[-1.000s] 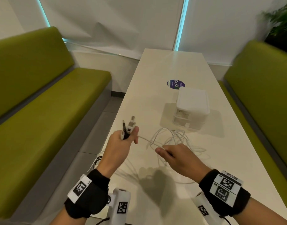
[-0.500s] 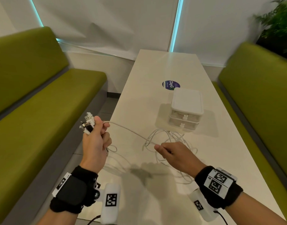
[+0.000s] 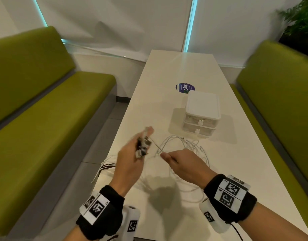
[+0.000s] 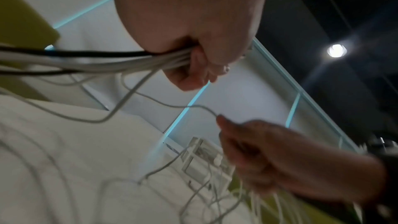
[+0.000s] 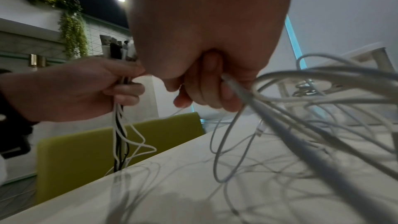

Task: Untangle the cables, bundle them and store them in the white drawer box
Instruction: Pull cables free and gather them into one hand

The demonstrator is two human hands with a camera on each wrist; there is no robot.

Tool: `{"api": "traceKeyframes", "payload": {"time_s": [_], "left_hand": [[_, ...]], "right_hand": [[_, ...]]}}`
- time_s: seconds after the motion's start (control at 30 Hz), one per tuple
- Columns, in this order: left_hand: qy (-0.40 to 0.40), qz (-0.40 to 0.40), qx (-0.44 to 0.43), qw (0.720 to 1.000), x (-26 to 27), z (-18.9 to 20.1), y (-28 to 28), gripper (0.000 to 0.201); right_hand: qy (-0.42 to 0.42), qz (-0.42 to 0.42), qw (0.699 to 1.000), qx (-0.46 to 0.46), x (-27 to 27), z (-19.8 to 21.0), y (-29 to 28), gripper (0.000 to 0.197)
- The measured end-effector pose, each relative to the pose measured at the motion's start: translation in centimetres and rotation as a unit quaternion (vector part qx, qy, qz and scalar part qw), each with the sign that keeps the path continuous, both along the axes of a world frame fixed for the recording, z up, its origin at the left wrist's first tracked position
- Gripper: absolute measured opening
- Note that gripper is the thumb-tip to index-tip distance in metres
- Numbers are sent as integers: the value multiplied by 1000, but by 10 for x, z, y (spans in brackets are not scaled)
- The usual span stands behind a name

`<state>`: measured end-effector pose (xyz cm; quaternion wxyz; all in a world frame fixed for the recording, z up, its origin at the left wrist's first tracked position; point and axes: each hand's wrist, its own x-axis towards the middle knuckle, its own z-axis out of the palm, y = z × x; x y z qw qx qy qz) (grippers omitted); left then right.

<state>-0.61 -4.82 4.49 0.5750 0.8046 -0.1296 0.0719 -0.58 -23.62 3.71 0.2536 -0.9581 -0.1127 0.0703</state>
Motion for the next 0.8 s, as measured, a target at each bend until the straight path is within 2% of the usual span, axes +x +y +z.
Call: {"api": "traceKeyframes", "payload": {"time_s": [0.07, 0.13, 0.17, 0.2, 0.3, 0.37, 0.43, 0.5, 0.6, 0.7, 0.8], "left_hand": [[-25, -66, 115, 991, 0, -12, -3, 64], [-38, -74, 208, 975, 1, -22, -5, 45], [-33, -68, 238, 968, 2, -25, -5, 32], [-25, -65, 263, 962, 2, -25, -6, 27], [-27, -79, 280, 957, 2, -21, -8, 26], [-22, -61, 243, 968, 2, -15, -5, 34], [-1, -4, 162, 987, 7, -6, 4, 36], [11, 47, 102, 994, 13, 1, 13, 36], [16, 89, 65, 994, 14, 7, 17, 33], [39, 133, -34, 990, 11, 10, 13, 28], [50, 146, -108, 982, 9, 10, 15, 33]], "right_hand": [[-13, 25, 999, -16, -1, 1, 4, 56], [-26, 45, 998, -33, -1, 0, 4, 46], [-27, 51, 997, -42, -1, -1, 2, 43], [-24, 53, 997, -48, -2, -2, 1, 44], [-13, 54, 998, -37, -4, -6, -3, 49], [-9, 45, 999, -17, -4, -8, -6, 55], [-8, 31, 999, -4, -3, -12, -13, 53], [-5, 10, 1000, 19, -3, -16, -21, 51], [-11, 5, 1000, 23, -2, -14, -22, 49], [-22, 11, 1000, 16, 3, -9, -18, 44], [-35, 3, 999, 13, 9, -9, -20, 44]]}}
